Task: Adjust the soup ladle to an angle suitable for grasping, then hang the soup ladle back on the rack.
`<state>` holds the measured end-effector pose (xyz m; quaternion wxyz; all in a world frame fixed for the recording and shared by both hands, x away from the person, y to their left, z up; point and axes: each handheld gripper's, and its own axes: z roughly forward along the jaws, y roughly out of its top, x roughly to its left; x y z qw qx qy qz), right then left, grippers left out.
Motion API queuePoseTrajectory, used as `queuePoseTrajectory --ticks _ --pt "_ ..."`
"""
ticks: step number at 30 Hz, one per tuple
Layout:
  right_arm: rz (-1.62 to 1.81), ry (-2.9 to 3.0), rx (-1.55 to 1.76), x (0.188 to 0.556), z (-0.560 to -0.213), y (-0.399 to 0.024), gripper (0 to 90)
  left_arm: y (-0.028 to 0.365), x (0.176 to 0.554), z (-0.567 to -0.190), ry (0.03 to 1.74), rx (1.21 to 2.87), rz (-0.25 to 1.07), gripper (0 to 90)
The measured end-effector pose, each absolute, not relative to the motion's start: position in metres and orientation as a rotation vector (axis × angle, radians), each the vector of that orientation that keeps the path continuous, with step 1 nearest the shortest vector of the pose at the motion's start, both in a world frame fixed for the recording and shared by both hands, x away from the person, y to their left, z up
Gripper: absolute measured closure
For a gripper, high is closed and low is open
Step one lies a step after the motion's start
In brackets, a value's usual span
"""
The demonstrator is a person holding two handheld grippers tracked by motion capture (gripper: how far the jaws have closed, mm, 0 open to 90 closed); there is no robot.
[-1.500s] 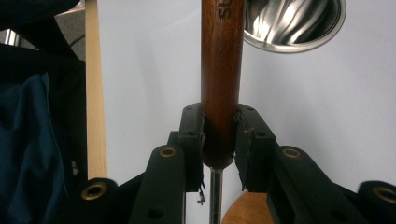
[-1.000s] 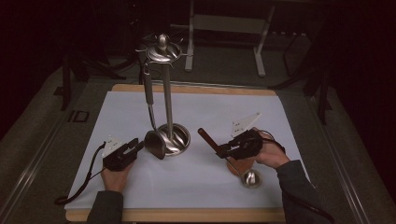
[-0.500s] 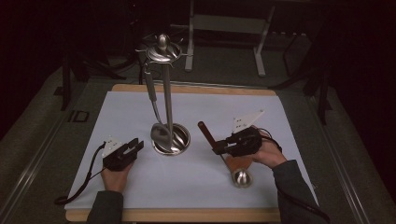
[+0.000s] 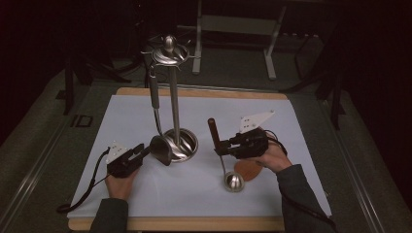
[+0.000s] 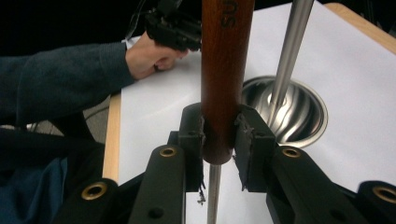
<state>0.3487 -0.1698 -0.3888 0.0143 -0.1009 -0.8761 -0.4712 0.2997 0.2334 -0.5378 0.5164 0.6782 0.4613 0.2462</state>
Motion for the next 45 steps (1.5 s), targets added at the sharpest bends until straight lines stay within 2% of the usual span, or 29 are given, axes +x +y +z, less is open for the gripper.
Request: queuePoseTrajectory --ticks 45 --pt "-1.751 -2.667 -0.411 0.361 -0.332 -0.138 74.2 0.233 0.3 -0.538 1.108 1.627 0.592 68.6"
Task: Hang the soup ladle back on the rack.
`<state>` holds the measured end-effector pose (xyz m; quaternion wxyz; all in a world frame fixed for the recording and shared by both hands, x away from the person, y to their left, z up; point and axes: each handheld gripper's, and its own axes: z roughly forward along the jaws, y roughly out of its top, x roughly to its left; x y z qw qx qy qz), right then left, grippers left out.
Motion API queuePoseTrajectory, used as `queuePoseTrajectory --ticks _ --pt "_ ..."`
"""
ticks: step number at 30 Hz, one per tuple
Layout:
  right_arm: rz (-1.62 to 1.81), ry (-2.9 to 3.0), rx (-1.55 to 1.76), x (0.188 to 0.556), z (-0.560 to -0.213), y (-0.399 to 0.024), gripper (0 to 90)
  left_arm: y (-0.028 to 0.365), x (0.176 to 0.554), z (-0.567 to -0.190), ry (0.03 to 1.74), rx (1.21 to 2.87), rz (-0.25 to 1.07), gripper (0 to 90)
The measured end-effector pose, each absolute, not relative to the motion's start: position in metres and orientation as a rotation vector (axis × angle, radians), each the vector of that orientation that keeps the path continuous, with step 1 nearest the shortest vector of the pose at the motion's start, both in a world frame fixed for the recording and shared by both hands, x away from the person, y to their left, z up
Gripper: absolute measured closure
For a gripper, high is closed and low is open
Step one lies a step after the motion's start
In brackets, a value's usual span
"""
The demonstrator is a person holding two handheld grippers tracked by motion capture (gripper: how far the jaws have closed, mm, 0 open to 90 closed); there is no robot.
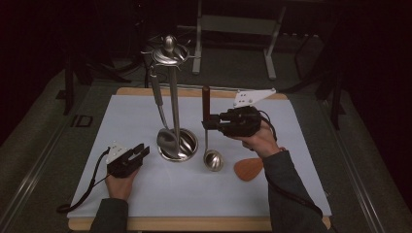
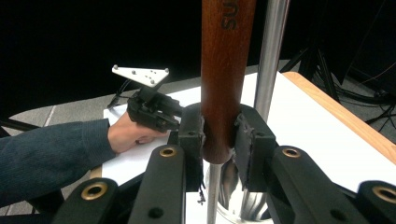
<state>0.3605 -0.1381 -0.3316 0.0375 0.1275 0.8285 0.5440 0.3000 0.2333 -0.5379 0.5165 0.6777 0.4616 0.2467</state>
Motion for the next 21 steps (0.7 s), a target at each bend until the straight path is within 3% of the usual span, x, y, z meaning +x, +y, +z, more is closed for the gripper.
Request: queuePoseTrajectory --ticks 21 --pt "1.724 2.49 0.402 0.362 -0.309 -0.131 74.2 0.233 0.3 -0.538 1.11 1.628 0.593 68.6"
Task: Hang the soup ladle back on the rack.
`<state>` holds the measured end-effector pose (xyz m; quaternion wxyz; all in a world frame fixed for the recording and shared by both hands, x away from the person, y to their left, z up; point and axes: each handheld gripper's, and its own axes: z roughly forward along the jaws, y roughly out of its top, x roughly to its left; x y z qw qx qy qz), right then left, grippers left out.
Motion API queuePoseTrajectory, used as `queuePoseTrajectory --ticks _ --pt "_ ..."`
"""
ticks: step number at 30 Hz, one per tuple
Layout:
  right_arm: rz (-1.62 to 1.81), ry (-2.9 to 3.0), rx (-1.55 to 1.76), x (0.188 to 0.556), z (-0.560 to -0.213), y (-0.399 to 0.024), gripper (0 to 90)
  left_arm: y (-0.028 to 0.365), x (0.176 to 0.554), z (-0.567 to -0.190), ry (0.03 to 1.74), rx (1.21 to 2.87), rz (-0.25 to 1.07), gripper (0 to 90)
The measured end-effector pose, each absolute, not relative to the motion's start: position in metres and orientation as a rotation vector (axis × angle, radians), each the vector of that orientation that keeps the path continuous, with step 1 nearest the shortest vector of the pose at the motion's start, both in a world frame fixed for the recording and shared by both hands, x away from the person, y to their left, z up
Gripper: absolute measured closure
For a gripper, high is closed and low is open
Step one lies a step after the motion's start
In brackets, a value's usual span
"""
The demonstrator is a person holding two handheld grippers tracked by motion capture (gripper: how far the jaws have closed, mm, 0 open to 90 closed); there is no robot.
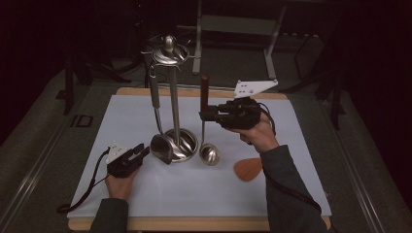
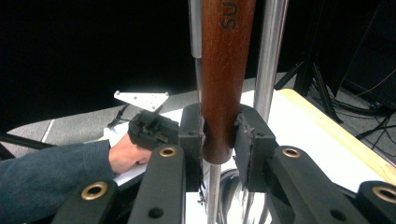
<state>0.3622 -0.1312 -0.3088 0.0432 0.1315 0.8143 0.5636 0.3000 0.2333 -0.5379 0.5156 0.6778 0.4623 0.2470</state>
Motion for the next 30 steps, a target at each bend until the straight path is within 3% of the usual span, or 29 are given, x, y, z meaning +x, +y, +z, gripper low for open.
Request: queuePoseTrajectory --ticks 30 --pt "1.724 2.475 0.407 0.364 -0.292 -0.109 74.2 0.233 0.3 -0.538 1.112 1.626 0.595 68.6"
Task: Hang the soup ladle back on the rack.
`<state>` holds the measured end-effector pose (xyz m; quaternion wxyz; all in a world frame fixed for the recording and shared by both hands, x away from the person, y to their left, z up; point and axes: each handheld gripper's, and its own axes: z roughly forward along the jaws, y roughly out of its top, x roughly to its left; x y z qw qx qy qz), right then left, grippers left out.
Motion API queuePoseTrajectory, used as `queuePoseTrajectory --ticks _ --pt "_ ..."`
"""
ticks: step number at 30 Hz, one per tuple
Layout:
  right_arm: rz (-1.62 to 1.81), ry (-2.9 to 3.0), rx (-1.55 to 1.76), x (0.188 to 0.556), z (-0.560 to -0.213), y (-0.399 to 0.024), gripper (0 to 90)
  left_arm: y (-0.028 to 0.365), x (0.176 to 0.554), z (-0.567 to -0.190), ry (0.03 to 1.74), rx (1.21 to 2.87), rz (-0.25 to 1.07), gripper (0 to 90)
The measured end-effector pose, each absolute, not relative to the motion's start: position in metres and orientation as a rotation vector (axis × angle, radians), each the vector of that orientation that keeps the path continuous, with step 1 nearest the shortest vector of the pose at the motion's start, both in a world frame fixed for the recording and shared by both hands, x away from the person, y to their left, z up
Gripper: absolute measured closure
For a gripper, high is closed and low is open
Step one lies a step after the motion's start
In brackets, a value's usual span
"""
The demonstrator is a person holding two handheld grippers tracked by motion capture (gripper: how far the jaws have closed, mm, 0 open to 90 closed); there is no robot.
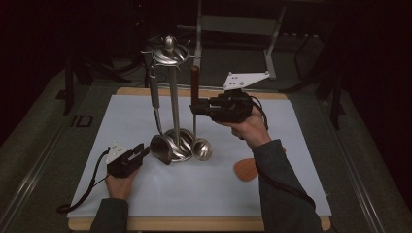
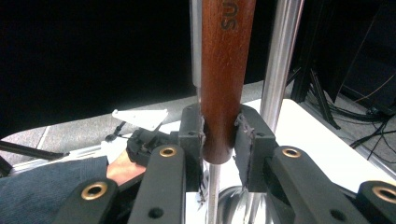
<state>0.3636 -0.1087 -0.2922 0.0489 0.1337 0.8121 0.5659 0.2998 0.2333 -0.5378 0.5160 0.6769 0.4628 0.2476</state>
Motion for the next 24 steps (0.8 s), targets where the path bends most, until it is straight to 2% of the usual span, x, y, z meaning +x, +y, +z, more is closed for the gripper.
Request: queuePoseTrajectory --ticks 24 --pt "1.704 2.487 0.389 0.364 -0.282 -0.092 74.2 0.233 0.3 -0.538 1.113 1.626 0.596 68.6"
